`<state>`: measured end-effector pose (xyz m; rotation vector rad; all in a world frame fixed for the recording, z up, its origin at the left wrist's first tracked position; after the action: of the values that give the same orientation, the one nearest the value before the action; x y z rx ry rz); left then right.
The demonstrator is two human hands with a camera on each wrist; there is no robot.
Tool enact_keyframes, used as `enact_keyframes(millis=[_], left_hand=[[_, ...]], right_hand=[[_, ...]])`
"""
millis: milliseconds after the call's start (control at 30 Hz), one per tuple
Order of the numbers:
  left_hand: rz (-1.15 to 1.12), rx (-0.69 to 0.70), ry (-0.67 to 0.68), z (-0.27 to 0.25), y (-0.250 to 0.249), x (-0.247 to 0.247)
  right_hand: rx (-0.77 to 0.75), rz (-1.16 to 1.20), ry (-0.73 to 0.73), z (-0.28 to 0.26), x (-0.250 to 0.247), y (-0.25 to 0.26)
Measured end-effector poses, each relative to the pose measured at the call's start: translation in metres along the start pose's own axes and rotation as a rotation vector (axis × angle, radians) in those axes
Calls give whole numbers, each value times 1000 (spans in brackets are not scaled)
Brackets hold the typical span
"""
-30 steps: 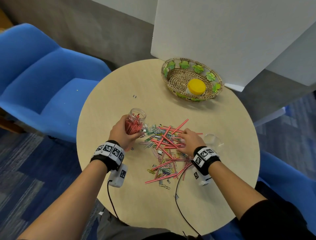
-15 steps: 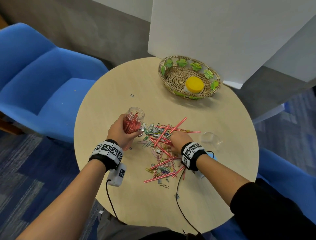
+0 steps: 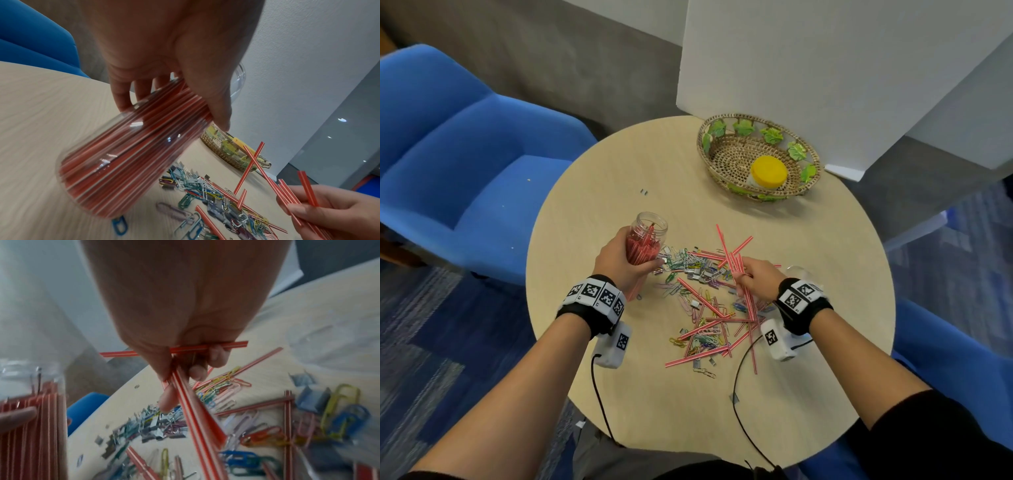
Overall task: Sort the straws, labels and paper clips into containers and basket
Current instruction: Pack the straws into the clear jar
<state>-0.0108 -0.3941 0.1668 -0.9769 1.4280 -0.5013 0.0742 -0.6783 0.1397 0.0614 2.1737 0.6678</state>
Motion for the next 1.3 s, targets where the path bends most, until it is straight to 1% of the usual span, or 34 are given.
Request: enact_keyframes(millis=[100,167,233,300,400,467,567,633,700,800,867,933,967,1000,1067,1100,1133,1167,1233,1267,1300], left_hand=[[13,4,8,2,-1,1],[18,4,9,2,-3,2],[14,1,7,3,-2,2],[11,-3,5,4,-1,1],[8,-17,8,5,-1,1],[4,-22,10,6,-2,0],[8,-32,4,6,-2,-1],[17,-30,3,5,-3,-1],[27,-25,7,5,-6,0],[37,-21,17,6,-8,2],[42,-19,23,6,-9,4],[45,-14,18,7,-9,4],[44,-13,13,7,-9,4],[41,-14,8,7,-8,4],[31,-17,3,7,-6,3],[24,-22,1,7,-4,2],[18,-29,-2,7,-2,2],[12,-35,-5,8,-1,0],[0,-40,-5,8,0,-2],[-5,-39,-6,8,0,-3],[-7,-37,-9,8,0,-4]], right_hand=[[11,265,33,-3,5,-6],[76,534,77,-6,14,-11],[174,791,126,-10,26,-14],[248,1000,181,-17,39,-12],[285,1294,291,-25,65,-5],[317,1481,334,-26,81,-6],[372,1690,287,-25,94,-8],[386,1735,213,-26,91,-7],[431,1743,151,-28,84,-8],[500,1651,104,-30,73,-13],[502,1460,63,-30,67,-20],[500,1205,5,-30,62,-24],[493,1047,-30,-31,58,-24],[475,837,-76,-32,50,-22],[424,339,-178,-31,32,-17],[421,141,-220,-30,23,-13],[433,-3,-251,-28,15,-10],[448,-100,-266,-26,10,-7],[474,-209,-247,-22,7,1],[453,-238,-234,-18,8,8],[398,-246,-234,-14,9,16]])
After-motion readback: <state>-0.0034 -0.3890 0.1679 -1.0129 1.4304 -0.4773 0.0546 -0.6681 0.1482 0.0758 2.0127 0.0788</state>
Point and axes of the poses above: each hand's wrist, its own z-axis towards the middle knuckle, its own x-axis out of the palm, y = z × x, the point moved 6 cm from there along z, towards the middle knuckle, and after that the axes turned 5 degrees about x, right-handed, at the moved point
